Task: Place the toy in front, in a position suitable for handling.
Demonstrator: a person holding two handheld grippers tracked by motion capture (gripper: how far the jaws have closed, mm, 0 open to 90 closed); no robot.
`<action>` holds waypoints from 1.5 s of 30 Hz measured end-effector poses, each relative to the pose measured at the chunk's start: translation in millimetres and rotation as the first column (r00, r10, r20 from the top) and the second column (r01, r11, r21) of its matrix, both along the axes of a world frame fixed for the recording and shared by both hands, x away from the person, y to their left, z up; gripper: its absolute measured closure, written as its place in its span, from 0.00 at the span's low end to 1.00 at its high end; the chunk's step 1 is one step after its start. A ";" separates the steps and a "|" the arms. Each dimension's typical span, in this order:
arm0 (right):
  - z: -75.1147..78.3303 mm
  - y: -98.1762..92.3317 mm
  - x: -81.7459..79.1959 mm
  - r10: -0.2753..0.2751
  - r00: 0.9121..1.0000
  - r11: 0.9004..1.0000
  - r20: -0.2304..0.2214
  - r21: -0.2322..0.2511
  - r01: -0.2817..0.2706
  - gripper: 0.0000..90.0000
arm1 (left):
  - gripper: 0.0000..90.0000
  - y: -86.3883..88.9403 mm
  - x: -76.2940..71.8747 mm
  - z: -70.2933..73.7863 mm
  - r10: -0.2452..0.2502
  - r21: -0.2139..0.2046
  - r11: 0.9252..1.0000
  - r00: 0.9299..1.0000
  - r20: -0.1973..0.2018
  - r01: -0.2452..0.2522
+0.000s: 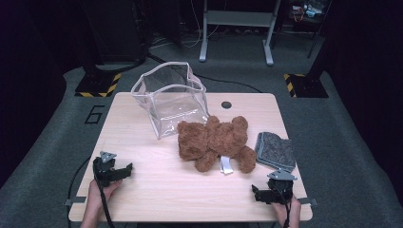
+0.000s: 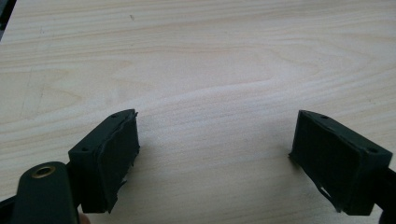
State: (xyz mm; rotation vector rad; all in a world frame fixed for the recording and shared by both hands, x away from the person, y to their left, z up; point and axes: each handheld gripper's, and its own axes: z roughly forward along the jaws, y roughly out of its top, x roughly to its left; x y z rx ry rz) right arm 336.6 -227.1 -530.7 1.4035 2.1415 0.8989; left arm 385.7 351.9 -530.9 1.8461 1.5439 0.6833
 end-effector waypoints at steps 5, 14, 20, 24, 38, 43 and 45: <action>-0.2 0.4 1.2 -0.028 1.000 1.000 0.002 0.008 0.028 0.00 | 0.11 -1.1 5.0 -0.3 -0.034 0.021 0.999 0.999 -0.005 0.034; -0.1 0.1 2.6 -0.013 1.000 1.000 0.000 -0.002 0.013 0.00 | 0.04 -13.2 24.9 10.9 -0.088 -0.038 0.995 0.996 0.033 0.089; -0.3 -0.7 4.2 -0.001 1.000 1.000 0.003 0.002 0.001 0.00 | 0.07 -26.8 47.2 29.5 -0.167 -0.084 0.982 0.985 0.052 0.171; -0.1 -0.7 4.7 0.001 1.000 1.000 0.001 0.000 -0.001 0.00 | 0.09 -34.9 57.1 35.8 -0.191 -0.083 0.977 0.979 0.068 0.197; 0.0 -1.2 6.0 0.015 1.000 1.000 0.003 -0.004 -0.015 0.00 | 0.16 -60.3 98.0 57.3 -0.192 -0.096 0.975 0.977 0.092 0.201; 0.0 -1.3 6.2 0.017 1.000 1.000 0.004 -0.005 -0.017 0.00 | 0.19 -71.6 114.4 71.8 -0.209 -0.074 0.974 0.973 0.096 0.216; 0.0 -1.4 6.2 0.017 1.000 1.000 0.004 -0.005 -0.017 0.00 | 0.20 -75.9 119.7 76.7 -0.213 -0.065 0.973 0.972 0.099 0.220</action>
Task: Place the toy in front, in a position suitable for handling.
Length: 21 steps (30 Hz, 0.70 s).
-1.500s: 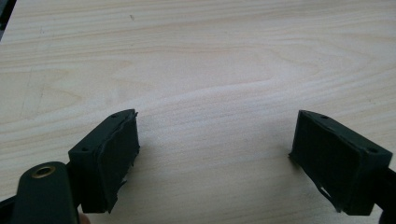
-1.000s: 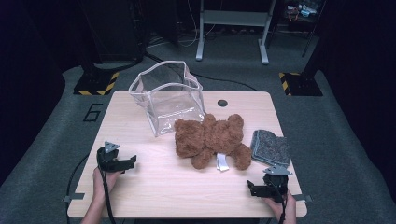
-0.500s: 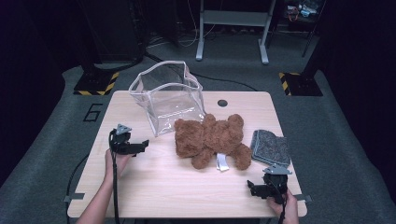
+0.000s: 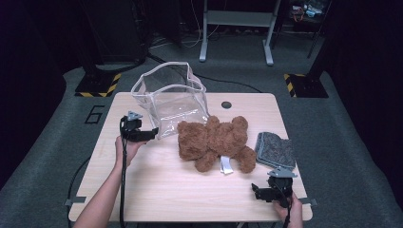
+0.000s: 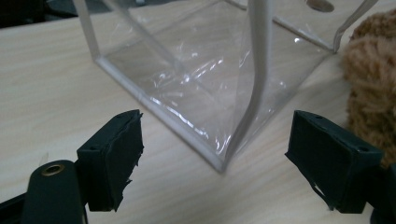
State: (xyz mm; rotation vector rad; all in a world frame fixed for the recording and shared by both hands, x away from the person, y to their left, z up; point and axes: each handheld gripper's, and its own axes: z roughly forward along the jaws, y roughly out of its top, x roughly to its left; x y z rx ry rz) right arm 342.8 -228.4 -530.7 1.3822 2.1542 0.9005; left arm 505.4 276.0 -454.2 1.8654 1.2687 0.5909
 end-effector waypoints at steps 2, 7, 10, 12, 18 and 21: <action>0.0 0.1 0.0 -0.001 1.000 1.000 0.000 0.000 0.001 0.00 | 0.21 -4.7 6.3 4.7 -0.002 0.010 1.000 1.000 0.016 0.002; 0.0 0.0 0.0 0.000 1.000 1.000 0.000 0.000 0.000 0.00 | 0.28 -14.4 23.7 12.4 0.022 0.005 1.000 1.000 0.021 -0.022; 0.0 0.0 -0.1 0.000 1.000 1.000 -0.001 0.000 0.000 0.00 | 0.31 -17.3 29.7 13.5 0.033 0.023 0.999 0.999 0.029 -0.034; 0.0 0.1 -0.1 -0.001 1.000 1.000 -0.001 0.000 0.001 0.00 | 0.37 -18.5 31.8 14.4 0.068 0.006 0.998 0.997 0.040 -0.069; 0.1 -0.3 0.1 0.003 1.000 1.000 0.003 -0.005 -0.003 0.00 | 0.59 -18.3 40.6 13.0 0.102 -0.011 0.995 0.993 0.054 -0.102; 0.1 0.2 -0.2 -0.002 1.000 1.000 -0.001 0.001 0.002 0.00 | 0.74 -17.9 42.2 11.5 0.097 -0.024 0.995 0.994 0.058 -0.096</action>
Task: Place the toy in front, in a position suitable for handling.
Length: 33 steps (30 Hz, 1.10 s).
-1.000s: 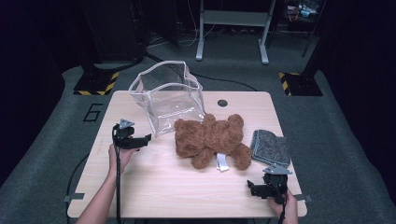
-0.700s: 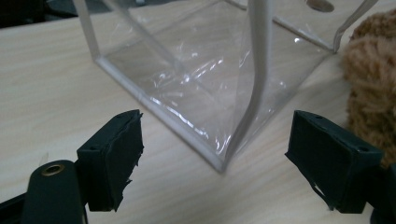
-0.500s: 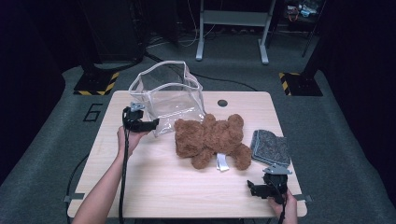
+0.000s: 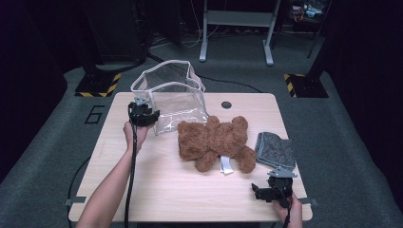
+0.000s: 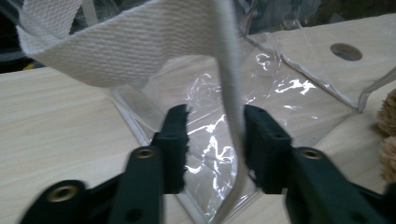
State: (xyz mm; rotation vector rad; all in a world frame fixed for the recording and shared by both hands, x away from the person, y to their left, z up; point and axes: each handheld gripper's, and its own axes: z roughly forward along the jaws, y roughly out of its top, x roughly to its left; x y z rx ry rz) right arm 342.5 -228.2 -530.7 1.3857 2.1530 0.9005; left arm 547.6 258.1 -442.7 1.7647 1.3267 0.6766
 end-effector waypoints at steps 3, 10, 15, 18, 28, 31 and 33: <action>0.0 0.0 0.0 0.000 1.000 1.000 0.000 0.000 0.000 0.00 | 0.84 -0.9 1.3 0.0 -0.001 0.024 1.000 1.000 0.010 0.001; 0.0 -0.1 0.0 0.002 1.000 1.000 0.002 -0.003 -0.002 0.00 | 0.94 5.1 12.4 2.9 0.065 0.039 0.997 0.998 0.010 -0.065; 0.0 0.1 -0.1 0.000 1.000 1.000 0.000 0.001 0.000 0.00 | 0.96 10.0 19.1 2.4 0.097 0.038 0.995 0.995 0.014 -0.097; -0.1 0.2 -0.2 -0.002 1.000 1.000 0.000 0.001 0.002 0.00 | 0.96 12.1 22.1 1.9 0.111 0.043 0.993 0.994 0.024 -0.112; -0.2 0.6 -0.8 -0.009 1.000 1.000 0.000 0.002 0.009 0.00 | 0.97 17.4 28.7 0.1 0.134 0.055 0.989 0.990 0.043 -0.137; -0.3 1.1 -0.9 -0.014 1.000 1.000 0.001 0.004 0.014 0.00 | 0.97 18.7 29.5 -0.8 0.144 0.055 0.988 0.988 0.053 -0.147; -0.4 1.5 -1.0 -0.018 1.000 1.000 0.001 0.007 0.018 0.00 | 0.97 20.0 29.7 -1.1 0.146 0.055 0.987 0.988 0.056 -0.149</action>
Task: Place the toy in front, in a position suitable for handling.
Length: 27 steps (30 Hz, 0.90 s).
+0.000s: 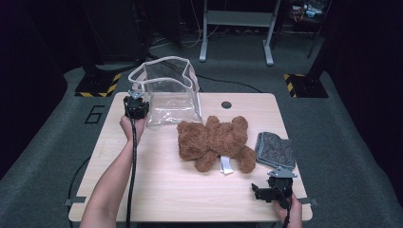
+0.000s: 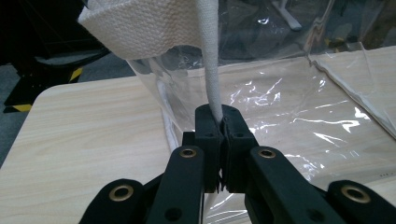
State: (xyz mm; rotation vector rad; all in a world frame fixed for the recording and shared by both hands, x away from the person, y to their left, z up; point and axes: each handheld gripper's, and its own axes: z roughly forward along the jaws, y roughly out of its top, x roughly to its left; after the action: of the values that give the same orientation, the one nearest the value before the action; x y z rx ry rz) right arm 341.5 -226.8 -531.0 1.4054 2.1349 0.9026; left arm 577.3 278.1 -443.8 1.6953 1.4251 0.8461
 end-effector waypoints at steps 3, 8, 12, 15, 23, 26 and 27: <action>0.0 0.1 -0.2 -0.002 1.000 1.000 -0.002 0.002 0.002 0.00 | 0.97 3.0 0.0 0.1 0.003 0.006 1.000 1.000 0.002 -0.003; 0.0 0.3 -0.4 -0.004 1.000 1.000 -0.002 0.002 0.004 0.00 | 0.97 14.7 -1.3 0.5 0.013 0.022 1.000 1.000 0.001 -0.013; 0.0 0.3 -0.3 -0.004 1.000 1.000 -0.002 0.002 0.004 0.00 | 0.97 23.2 -2.7 0.7 0.025 0.025 0.999 1.000 -0.004 -0.025; 0.1 0.3 -0.3 -0.004 1.000 1.000 -0.002 0.002 0.004 0.00 | 0.97 30.9 -4.1 0.4 0.034 0.025 0.999 0.999 0.000 -0.034; 0.1 0.3 -0.4 -0.005 1.000 1.000 -0.003 0.002 0.005 0.00 | 0.97 46.6 -10.1 -0.4 0.059 0.032 0.998 0.998 0.005 -0.059; 0.1 0.4 -0.4 -0.005 1.000 1.000 -0.003 0.002 0.005 0.00 | 0.97 53.7 -13.2 -1.0 0.072 0.038 0.997 0.997 0.009 -0.072; 0.1 0.5 -0.5 -0.006 1.000 1.000 -0.004 0.003 0.006 0.00 | 0.97 56.1 -14.1 -1.4 0.077 0.039 0.996 0.997 0.013 -0.077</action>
State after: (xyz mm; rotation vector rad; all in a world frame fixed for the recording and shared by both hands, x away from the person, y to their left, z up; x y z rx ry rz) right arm 341.0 -226.3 -531.0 1.4152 2.1320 0.9025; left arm 563.3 334.2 -445.2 1.6712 1.4830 0.9302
